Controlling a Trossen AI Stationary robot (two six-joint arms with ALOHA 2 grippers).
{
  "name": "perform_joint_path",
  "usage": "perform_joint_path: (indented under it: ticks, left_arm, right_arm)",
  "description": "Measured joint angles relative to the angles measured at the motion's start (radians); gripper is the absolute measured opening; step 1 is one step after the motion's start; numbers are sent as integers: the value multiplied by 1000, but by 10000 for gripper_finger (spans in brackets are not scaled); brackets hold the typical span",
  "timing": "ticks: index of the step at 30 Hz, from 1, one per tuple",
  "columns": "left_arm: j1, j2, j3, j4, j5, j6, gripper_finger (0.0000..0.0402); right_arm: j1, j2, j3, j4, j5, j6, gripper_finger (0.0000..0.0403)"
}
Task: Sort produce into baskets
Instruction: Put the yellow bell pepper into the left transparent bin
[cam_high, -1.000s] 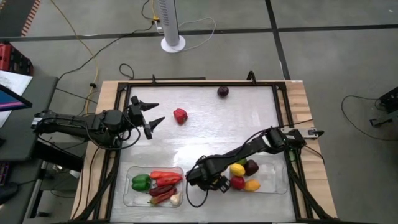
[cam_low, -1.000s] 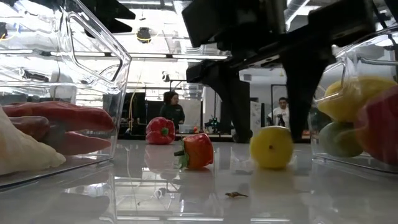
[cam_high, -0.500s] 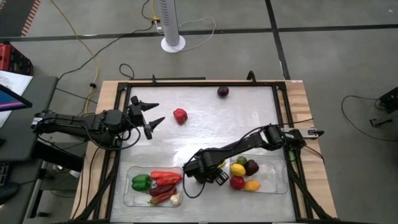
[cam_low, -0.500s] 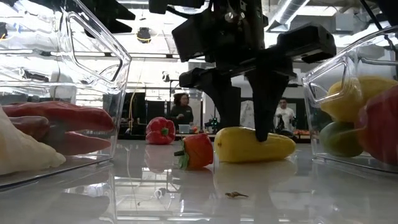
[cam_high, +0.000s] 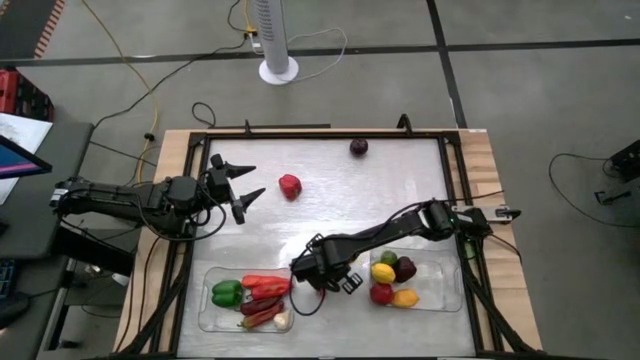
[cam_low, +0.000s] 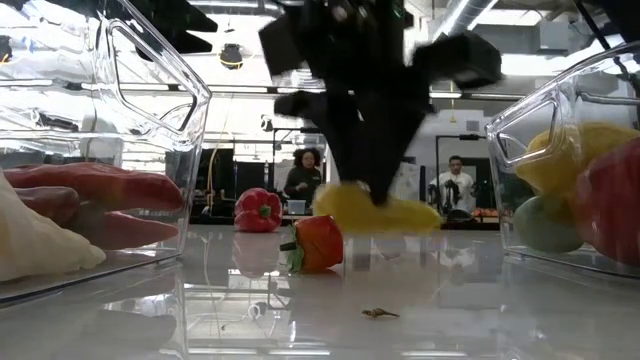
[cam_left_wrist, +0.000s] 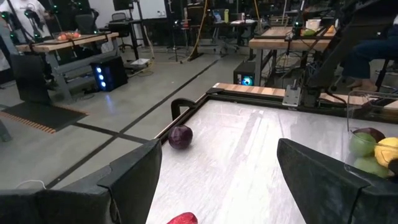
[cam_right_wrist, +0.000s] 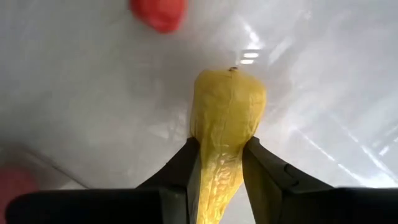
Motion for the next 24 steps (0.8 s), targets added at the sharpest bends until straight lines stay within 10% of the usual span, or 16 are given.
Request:
perform_joint_path:
  ticks: [11, 24]
  left_arm:
    - [0, 0, 0, -3, 0, -2, 306]
    - [0, 0, 0, -8, 0, -7, 306]
  right_arm:
    - [-13, -14, 284, -288, 61, 141, 127]
    - [6, -256, 205, -213, 27, 293, 127]
